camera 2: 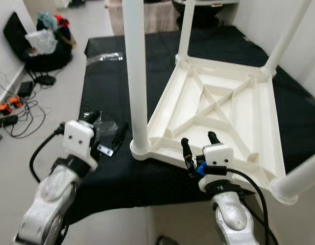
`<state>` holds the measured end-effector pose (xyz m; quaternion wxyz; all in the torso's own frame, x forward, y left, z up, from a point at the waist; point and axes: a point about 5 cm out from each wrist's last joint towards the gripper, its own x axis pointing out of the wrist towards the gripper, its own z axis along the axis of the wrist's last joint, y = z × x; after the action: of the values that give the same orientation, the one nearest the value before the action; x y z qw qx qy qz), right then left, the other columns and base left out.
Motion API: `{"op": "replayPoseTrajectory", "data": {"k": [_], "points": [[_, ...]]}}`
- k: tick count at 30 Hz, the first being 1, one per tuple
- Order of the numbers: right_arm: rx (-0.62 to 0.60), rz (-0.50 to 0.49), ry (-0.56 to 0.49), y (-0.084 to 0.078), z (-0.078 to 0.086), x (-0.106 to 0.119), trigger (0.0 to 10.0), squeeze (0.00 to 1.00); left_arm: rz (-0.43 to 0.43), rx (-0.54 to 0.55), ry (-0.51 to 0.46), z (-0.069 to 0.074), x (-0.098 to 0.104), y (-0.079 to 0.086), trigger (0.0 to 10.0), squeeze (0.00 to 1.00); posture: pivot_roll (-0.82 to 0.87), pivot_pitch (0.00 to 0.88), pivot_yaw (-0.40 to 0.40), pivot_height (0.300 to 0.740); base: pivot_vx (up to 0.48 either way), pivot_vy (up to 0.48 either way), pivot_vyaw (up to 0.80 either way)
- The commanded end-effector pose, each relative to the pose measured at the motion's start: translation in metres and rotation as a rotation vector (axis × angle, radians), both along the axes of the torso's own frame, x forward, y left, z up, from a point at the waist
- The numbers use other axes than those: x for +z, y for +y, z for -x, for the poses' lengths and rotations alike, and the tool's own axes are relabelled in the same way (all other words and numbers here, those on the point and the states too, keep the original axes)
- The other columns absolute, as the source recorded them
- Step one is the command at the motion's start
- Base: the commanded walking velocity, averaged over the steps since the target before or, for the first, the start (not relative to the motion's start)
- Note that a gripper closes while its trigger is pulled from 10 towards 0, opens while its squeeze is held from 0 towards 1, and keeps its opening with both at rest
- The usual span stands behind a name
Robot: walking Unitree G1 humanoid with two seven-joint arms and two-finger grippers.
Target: Building children table
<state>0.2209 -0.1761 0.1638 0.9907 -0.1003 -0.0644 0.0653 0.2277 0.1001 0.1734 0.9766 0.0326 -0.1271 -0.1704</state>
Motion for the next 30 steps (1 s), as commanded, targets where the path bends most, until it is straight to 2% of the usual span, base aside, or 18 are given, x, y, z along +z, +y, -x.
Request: {"op": "replayPoseTrajectory", "data": {"k": [1,8,16,23,25,26,30], "points": [[0.02,-0.015,0.006,0.004,-0.002,-0.003,10.0,0.0,-0.009,-0.005,0.034,0.008,-0.005,-0.005,10.0,0.0,0.0,0.096,0.004,0.74,-0.48,0.0,0.0],[0.019,-0.019,-0.002,0.006,-0.006,-0.001,10.0,0.0,-0.01,0.017,0.067,0.011,-0.01,-0.006,10.0,0.0,0.0,0.095,0.002,0.74,-0.478,0.0,0.0],[-0.009,-0.027,0.004,0.003,-0.005,-0.002,10.0,0.0,0.002,0.026,0.112,0.012,-0.013,-0.009,10.0,0.0,0.0,0.096,0.009,0.74,0.0,0.0,0.0],[-0.117,-0.056,0.039,-0.013,-0.005,-0.008,10.0,0.0,-0.015,0.04,0.114,0.009,-0.012,-0.007,10.0,0.0,0.0,0.098,0.007,0.74,0.0,0.0,0.0],[-0.132,-0.048,0.042,-0.016,-0.005,-0.009,10.0,0.0,-0.015,0.042,0.113,0.008,-0.011,-0.006,10.0,0.0,0.0,0.098,0.01,0.74,0.0,0.0,-0.54],[-0.167,-0.045,0.056,-0.023,-0.005,-0.011,10.0,0.0,-0.016,0.046,0.112,0.006,-0.011,-0.006,10.0,0.0,0.0,0.099,0.011,0.74,0.0,0.0,-0.8],[-0.173,-0.019,0.034,-0.025,-0.007,-0.007,10.0,0.0,-0.001,0.04,0.122,0.006,-0.011,-0.007,10.0,0.0,-0.01,0.101,0.013,0.74,0.0,0.0,-0.53]]}}
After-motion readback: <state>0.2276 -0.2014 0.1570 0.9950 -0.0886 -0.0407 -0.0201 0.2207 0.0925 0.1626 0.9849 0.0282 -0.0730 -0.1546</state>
